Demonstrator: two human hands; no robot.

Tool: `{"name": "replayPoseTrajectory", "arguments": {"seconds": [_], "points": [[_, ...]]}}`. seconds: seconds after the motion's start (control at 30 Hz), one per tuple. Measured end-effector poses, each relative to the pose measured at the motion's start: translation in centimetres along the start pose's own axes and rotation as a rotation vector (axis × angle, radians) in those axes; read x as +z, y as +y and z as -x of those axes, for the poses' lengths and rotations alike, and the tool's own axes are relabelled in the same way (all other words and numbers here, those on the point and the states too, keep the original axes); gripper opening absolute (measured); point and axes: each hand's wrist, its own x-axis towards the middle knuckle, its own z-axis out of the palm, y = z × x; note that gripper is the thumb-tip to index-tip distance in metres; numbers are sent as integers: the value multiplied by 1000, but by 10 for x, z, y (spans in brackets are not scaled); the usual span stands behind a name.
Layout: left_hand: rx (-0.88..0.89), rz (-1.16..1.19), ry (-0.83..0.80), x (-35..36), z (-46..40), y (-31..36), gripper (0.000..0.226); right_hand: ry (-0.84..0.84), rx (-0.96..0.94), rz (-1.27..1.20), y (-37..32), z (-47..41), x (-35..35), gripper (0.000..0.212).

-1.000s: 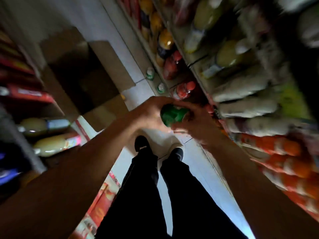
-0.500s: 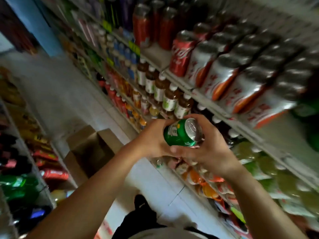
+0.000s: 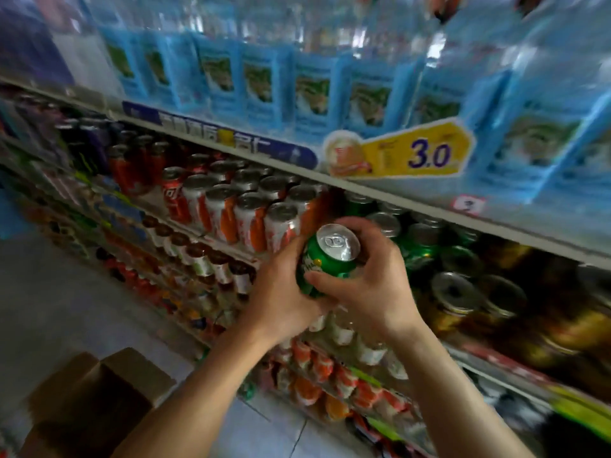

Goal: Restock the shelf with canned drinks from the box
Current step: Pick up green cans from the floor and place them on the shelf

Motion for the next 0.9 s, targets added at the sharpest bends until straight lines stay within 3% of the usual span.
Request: {"name": "replayPoseTrajectory", "arguments": {"seconds": [0.17, 0.3, 0.43, 0.67, 0.9], "points": [[27, -119, 84, 29, -22, 5, 58, -77, -96, 110, 16, -22, -30, 51], [4, -223, 150, 39, -45, -1, 77, -128, -101, 143, 34, -53, -26, 59], [-7, -363, 46, 29, -72, -10, 75, -152, -130, 203, 50, -76, -16, 72], [287, -743, -146, -11, -99, -12, 59, -229, -114, 464, 72, -101, -7, 76], [323, -747, -201, -11, -113, -22, 43, -202, -150, 720, 87, -111, -1, 77]]}}
